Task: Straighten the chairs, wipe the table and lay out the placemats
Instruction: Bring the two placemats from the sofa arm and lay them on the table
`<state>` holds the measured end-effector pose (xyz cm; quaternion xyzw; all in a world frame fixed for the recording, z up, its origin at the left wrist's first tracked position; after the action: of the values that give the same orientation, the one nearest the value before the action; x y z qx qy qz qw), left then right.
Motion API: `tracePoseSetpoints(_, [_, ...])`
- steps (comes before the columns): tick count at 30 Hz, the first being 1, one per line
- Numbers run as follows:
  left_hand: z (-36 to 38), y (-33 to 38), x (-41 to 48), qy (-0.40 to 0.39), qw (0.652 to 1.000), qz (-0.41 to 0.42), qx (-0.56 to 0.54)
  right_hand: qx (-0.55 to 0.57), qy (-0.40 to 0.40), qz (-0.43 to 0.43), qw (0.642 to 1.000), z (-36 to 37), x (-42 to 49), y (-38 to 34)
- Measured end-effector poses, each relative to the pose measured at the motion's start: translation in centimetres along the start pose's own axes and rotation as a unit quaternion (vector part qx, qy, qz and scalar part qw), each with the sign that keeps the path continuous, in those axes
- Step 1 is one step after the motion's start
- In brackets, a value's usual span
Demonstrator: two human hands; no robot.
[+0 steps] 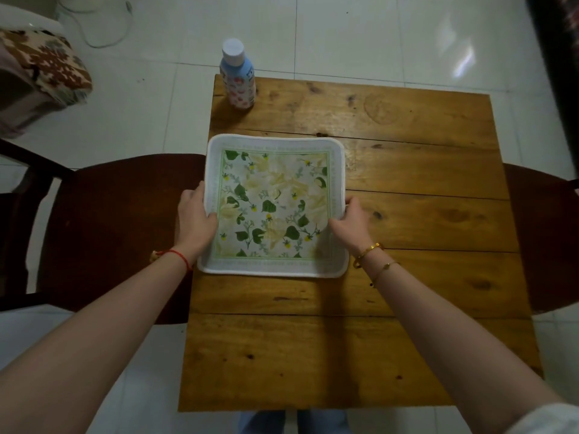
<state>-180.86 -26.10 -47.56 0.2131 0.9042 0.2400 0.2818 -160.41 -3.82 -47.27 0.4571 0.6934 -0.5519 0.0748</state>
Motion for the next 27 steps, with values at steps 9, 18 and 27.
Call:
tracePoseSetpoints(9, [0.0,-1.1,-0.6,-0.048,0.999,-0.016,-0.006,-0.033,0.011,0.033,0.999,0.2,-0.4,0.2])
tracePoseSetpoints(18, [0.3,-1.5,-0.9,-0.059,0.998,-0.022,0.027,-0.038,-0.002,0.055,0.998,0.6,-1.6,0.8])
tracePoseSetpoints(27, [1.1,-1.9,-1.0,-0.047,0.998,-0.029,0.031,-0.037,-0.002,0.043,0.998,0.8,-1.6,1.9])
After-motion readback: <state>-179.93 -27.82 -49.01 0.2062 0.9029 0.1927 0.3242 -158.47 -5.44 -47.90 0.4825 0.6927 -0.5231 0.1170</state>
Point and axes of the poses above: each hand's wrist, its own x-axis towards the middle knuckle, its own z-axis out of the palm, y = z × x, the point moved 3 cm from there along x, towards the middle knuckle, and after that the axes turned 11 degrees about -y, right-handed, at the moved point
